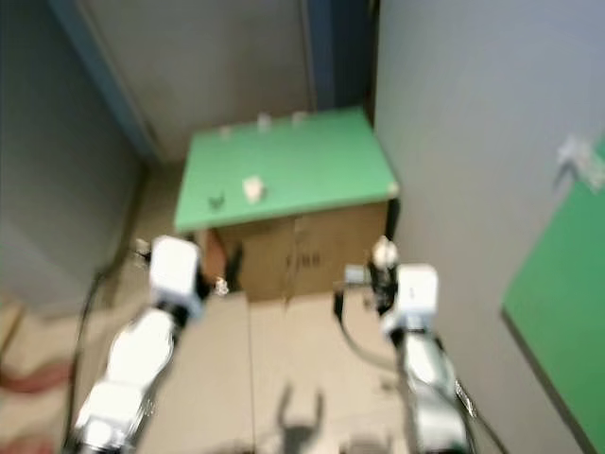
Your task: Hang keys on a hook
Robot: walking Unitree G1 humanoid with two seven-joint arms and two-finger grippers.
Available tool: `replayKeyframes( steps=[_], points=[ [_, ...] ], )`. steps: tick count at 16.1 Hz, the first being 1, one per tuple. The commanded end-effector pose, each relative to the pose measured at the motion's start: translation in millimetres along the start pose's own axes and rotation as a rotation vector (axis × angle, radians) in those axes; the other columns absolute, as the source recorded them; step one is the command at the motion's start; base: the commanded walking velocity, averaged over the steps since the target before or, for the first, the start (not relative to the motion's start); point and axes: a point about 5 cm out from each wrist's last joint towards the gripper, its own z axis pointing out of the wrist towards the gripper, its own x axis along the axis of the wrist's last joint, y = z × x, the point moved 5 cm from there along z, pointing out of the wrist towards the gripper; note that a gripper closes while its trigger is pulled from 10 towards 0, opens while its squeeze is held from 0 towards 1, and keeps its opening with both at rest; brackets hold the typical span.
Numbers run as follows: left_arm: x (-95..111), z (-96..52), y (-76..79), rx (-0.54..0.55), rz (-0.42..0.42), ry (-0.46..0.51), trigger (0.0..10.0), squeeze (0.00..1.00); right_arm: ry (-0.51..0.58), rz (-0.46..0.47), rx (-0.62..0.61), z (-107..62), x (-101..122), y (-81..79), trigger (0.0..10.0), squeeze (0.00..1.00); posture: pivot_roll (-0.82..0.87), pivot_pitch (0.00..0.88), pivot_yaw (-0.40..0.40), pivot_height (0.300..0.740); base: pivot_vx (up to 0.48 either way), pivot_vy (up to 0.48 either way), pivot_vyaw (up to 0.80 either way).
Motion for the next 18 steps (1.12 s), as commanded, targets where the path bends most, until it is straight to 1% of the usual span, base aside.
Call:
replayKeyframes(
  steps=[1, 4, 8, 13, 16, 17, 18],
  points=[
    [1.0, -0.5, -4.8, -0.001, 0.026, 0.003, 10.0, 0.0, 0.018, 0.011, 0.0, 1.1, 3.6, -2.1, 0.0, 0.0, -0.24, 0.0, 0.143, 0.74, -0.266, 0.0, 0.0],
    [0.4, -1.1, -5.2, 0.008, 0.035, -0.002, 10.0, 0.0, 0.016, 0.015, -0.001, 0.2, 3.0, -1.7, 0.0, 0.0, -0.24, 0.0, 0.141, 0.74, -0.285, 0.0, 0.0],
    [-0.8, -1.4, -4.3, 0.004, 0.024, -0.002, 10.0, 0.0, 0.015, 0.015, 0.001, 0.1, 2.7, -1.1, 0.0, 0.0, -0.24, 0.0, 0.14, 0.74, -0.374, 0.0, 0.0],
    [-1.8, -0.1, -4.3, -0.002, 0.027, -0.006, 10.0, 0.0, 0.024, 0.018, 0.011, 1.4, 5.5, -3.4, 0.0, 0.0, -0.25, 0.0, 0.142, 0.74, -0.353, 0.0, 0.0],
    [-0.9, 1.5, -1.8, -0.018, 0.015, -0.004, 10.0, 0.0, 0.028, 0.017, 0.013, 1.9, 7.1, -3.1, 0.0, 0.0, -0.25, 0.0, 0.144, 0.74, 0.0, 0.0, 0.0],
    [-3.4, 2.2, -3.3, -0.019, 0.037, -0.021, 10.0, 0.0, 0.04, 0.024, 0.032, 3.5, 12.8, -6.4, 0.0, 0.0, -0.25, 0.0, 0.147, 0.74, 0.0, 0.0, 0.0],
    [-8.1, 3.8, -5.4, -0.022, 0.041, -0.052, 10.0, 0.0, 0.043, 0.042, 0.087, 6.4, 19.9, -14.4, 0.0, 0.0, -0.25, 0.0, 0.149, 0.74, 0.0, 0.0, 0.0]
  ],
)
